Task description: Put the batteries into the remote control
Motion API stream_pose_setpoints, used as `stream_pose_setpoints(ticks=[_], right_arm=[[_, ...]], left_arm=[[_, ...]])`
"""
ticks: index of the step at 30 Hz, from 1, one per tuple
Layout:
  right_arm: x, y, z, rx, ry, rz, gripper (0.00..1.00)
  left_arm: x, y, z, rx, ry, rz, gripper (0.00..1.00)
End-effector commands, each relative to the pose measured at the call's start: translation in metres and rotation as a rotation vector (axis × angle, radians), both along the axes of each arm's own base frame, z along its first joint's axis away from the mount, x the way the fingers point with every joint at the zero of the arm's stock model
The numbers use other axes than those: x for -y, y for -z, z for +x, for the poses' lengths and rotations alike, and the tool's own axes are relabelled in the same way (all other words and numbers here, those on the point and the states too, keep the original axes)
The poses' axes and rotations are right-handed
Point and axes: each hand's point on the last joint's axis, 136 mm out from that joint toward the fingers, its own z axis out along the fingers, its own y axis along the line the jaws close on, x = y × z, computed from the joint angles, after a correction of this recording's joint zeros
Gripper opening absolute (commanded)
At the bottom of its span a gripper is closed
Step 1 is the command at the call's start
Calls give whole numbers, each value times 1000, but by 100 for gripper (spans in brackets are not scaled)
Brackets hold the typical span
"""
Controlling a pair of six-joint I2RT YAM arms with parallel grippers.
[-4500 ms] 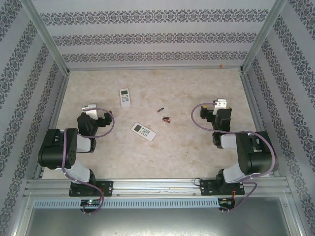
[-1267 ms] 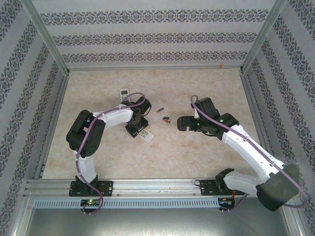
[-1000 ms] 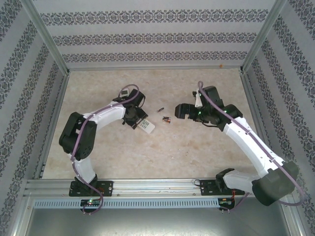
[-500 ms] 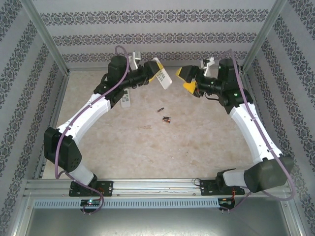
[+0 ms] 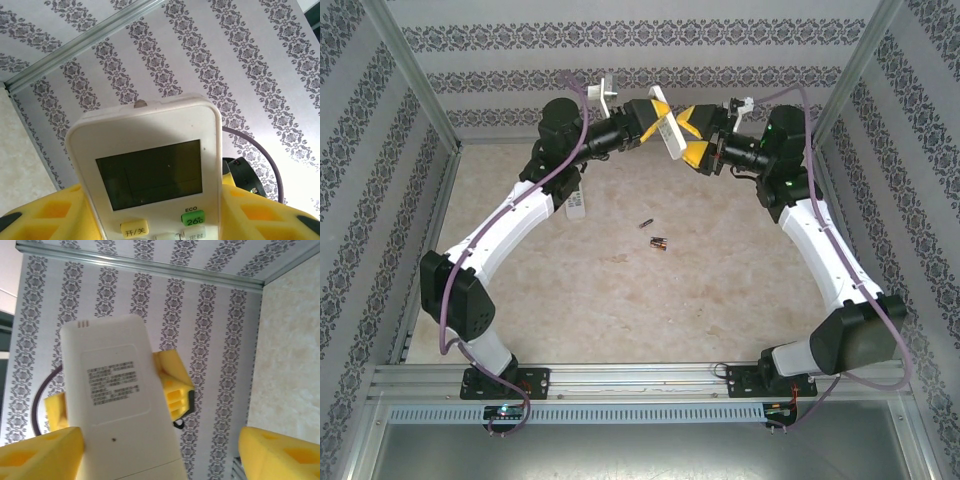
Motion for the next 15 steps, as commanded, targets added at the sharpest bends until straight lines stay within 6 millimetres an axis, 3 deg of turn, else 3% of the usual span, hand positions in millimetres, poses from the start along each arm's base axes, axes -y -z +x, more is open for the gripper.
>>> stream_pose_setpoints(ticks=[1,3,6,8,11,15], right_arm=[[-16,-21,-17,48,-97,36,70],[-16,-24,-18,56,-101,43,72],[-15,-30,-21,70,-109,51,91],[-14,-32,-24,70,-109,57,97],[-15,-30,-27,75,-115,59,95],[-19,-23,-26,58,-121,57,73]], left_arm=[[6,-33,-12,91,36,-67,35],[7,-30,-11,84,36,-65,35],[6,-27,-10,78,33,-61,34],[7,-23,-10,72,34,-54,34],[9,-22,-10,69,43,-62,34],[10,-28,-12,77,66,-94,33]])
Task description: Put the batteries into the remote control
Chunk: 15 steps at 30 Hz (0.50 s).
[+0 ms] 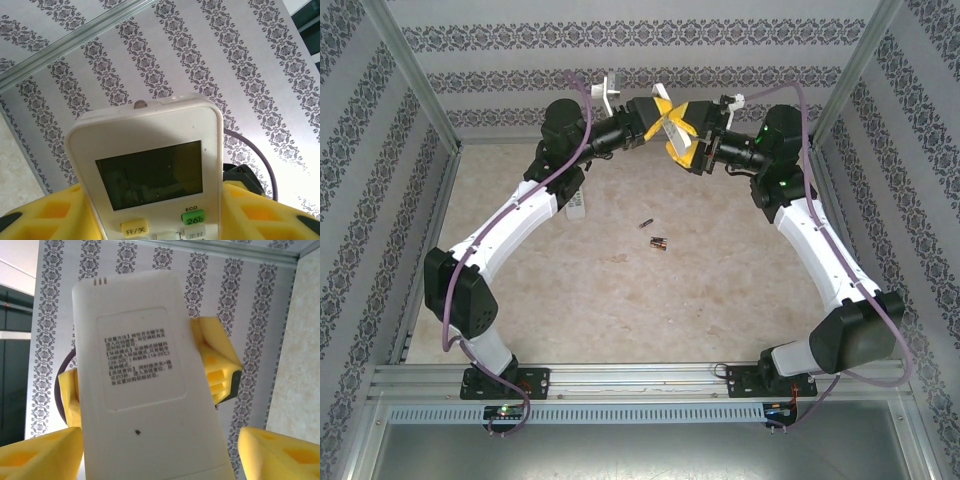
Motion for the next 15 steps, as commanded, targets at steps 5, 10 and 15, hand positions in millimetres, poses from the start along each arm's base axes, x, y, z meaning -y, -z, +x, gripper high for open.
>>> stream_pose_setpoints(ticks=[5,10,15], right_arm=[[-2,-12,-10,64,-6,17,51],[2,-4,-6,133,25,-50,41],[19,39,6,297,112,-312,36]], left_arm=[[6,-17,-13,61,57,-43,34],[-4,-8,-8,50,-42,50,86],[-30,28,6,-110,-238,256,98]])
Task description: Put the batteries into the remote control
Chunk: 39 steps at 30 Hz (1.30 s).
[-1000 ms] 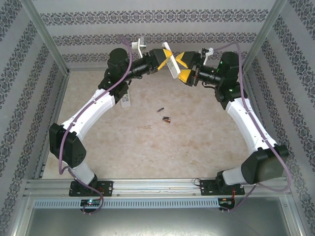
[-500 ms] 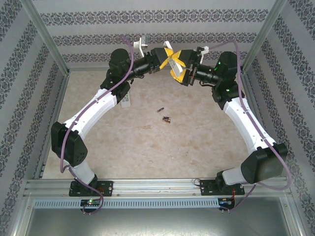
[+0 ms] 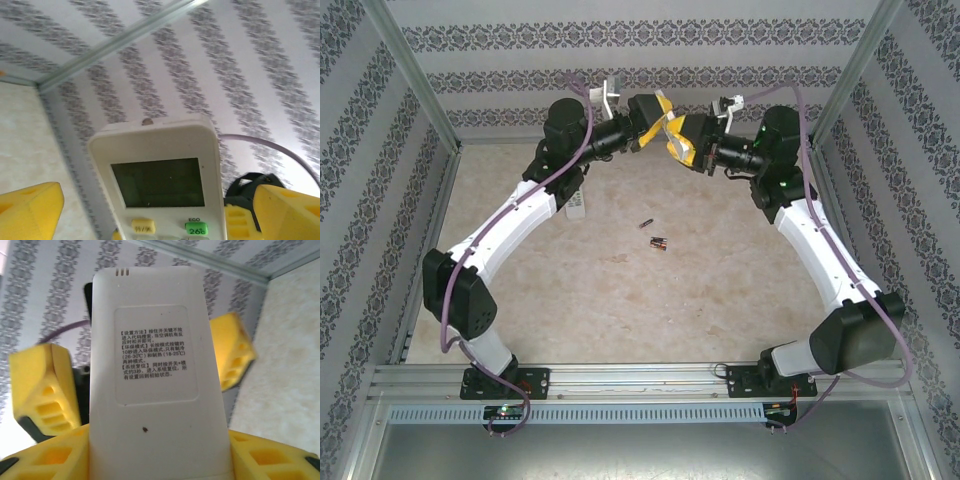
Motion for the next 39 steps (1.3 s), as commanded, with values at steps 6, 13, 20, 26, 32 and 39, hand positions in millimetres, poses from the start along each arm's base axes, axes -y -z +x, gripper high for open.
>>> stream_pose_setpoints(ticks=[6,13,20,26,32,39], right_arm=[[14,55,2,366,107,-459,37],[-5,79,-13,447,-8,-671,39],[-11,86,-16,435,-23,-684,40],[1,44,-7,304,109,-541,76],[41,32,15,-172,381,-174,85],[35,65,-1,-345,367,-60,81]], left_arm=[[-13,31,-5,-199,-113,86,92],[9,60,-1,-304,-92,67,69],[11,69,4,-323,-96,63,27],[1,59,5,-221,-126,106,10],[-23,37,11,69,-239,161,6],[-34,6,9,214,-303,90,4]])
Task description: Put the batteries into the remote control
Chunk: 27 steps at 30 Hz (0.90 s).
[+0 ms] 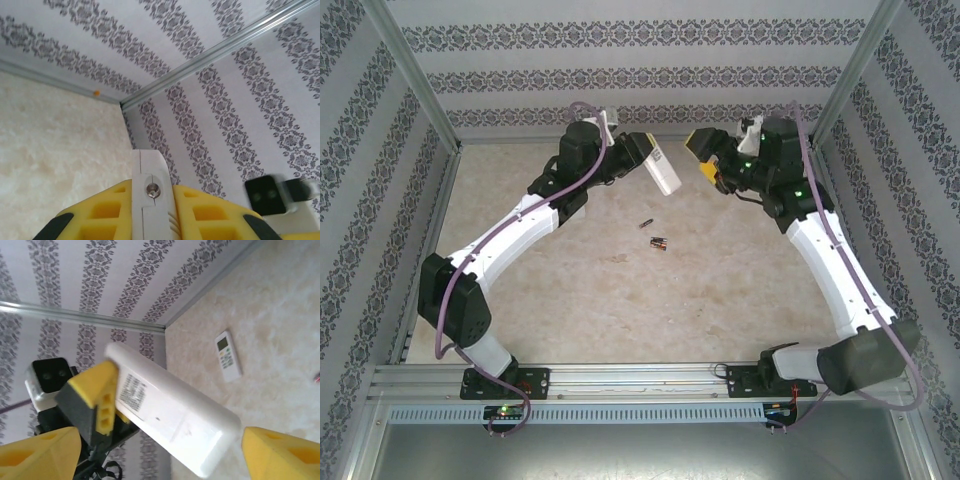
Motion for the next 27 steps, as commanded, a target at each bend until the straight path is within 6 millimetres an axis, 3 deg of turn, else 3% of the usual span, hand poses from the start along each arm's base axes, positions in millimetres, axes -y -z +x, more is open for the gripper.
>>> stream_pose_setpoints(ticks=[1,7,12,21,25,27], right_arm=[[-14,1,-4,-74,-6,172,80],[-38,-2,-2,-29,-100,263,76],[-45,-14,4,15,-124,273,69],[-50,-2,6,-3,-130,274,34],[-46,4,4,-3,-112,258,27],[-45,5,3,-3,-106,258,29]], left_arm=[[-16,-65,-7,224,-48,-65,3],[-14,-69,-6,212,-40,-101,1],[-13,-68,-5,187,-37,-128,1],[-17,-73,-5,159,-50,-182,0],[-24,-82,-4,165,-67,-233,0],[-26,-86,-3,168,-70,-261,0]])
